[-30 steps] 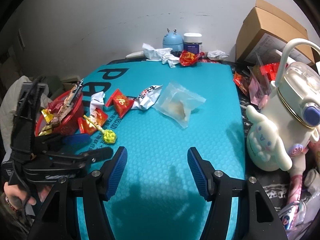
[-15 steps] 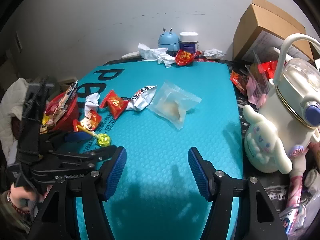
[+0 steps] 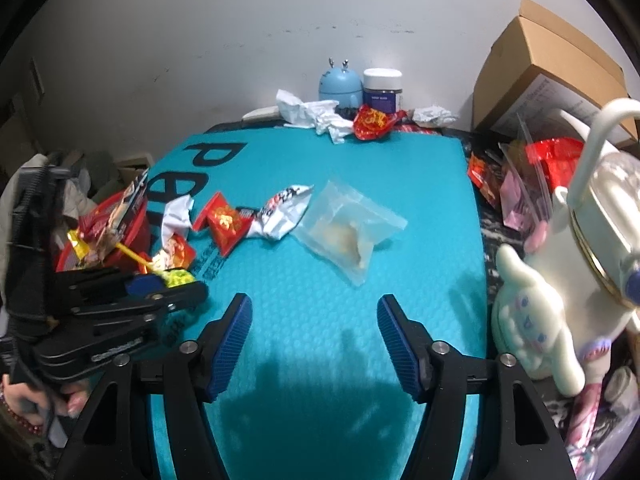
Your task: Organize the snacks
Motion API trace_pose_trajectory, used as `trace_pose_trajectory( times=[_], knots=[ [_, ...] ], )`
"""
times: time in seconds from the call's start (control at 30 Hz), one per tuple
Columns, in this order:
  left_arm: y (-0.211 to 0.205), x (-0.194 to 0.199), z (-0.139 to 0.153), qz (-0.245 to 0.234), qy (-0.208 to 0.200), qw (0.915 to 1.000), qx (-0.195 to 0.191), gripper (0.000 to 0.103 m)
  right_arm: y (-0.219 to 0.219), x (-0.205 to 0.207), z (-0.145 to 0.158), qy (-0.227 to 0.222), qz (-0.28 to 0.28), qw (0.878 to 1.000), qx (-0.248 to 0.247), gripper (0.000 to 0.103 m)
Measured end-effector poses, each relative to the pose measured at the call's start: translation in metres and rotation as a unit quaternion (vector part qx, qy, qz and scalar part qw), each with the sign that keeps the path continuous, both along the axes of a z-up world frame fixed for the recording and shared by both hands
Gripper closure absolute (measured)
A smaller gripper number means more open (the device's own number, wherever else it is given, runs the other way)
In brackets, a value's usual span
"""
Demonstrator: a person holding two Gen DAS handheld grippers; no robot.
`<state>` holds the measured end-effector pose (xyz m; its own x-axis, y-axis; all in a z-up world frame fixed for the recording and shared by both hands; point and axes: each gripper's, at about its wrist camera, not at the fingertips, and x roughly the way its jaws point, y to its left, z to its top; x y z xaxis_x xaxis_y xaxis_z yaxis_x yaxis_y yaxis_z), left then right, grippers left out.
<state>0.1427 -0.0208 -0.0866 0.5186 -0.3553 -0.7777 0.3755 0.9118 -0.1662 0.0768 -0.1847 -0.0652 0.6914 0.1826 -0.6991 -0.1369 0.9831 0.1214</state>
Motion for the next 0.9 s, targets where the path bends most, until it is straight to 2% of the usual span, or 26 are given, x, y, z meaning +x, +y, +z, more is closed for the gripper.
trace_pose_trajectory(
  times=[0.07, 0.17, 0.3, 0.53, 0.73, 0.9],
  knots=[
    [0.001, 0.002, 0.008, -0.002, -0.001, 1.0000, -0.006, 0.078, -0.002, 0.006, 0.004, -0.007, -0.002, 1.000, 0.004, 0.026],
    [0.002, 0.006, 0.019, -0.003, -0.009, 0.9998, -0.015, 0.078, -0.004, 0.020, 0.008, -0.014, -0.011, 1.000, 0.004, 0.020],
    [0.003, 0.011, 0.023, 0.009, -0.028, 0.9995, -0.008, 0.078, -0.007, 0.042, 0.006, -0.013, -0.024, 1.000, 0.011, 0.020],
    [0.010, 0.020, 0.015, 0.031, -0.033, 0.9990, -0.006, 0.078, -0.011, 0.082, -0.013, 0.007, -0.054, 0.998, 0.034, 0.020],
    [0.014, 0.025, 0.012, 0.043, -0.041, 0.9982, 0.003, 0.078, -0.005, 0.107, -0.028, 0.024, -0.087, 0.996, 0.008, 0.020],
    [0.017, 0.028, 0.007, 0.048, -0.034, 0.9982, 0.004, 0.078, -0.008, 0.120, -0.047, 0.053, -0.098, 0.994, 0.017, 0.021]
  ],
)
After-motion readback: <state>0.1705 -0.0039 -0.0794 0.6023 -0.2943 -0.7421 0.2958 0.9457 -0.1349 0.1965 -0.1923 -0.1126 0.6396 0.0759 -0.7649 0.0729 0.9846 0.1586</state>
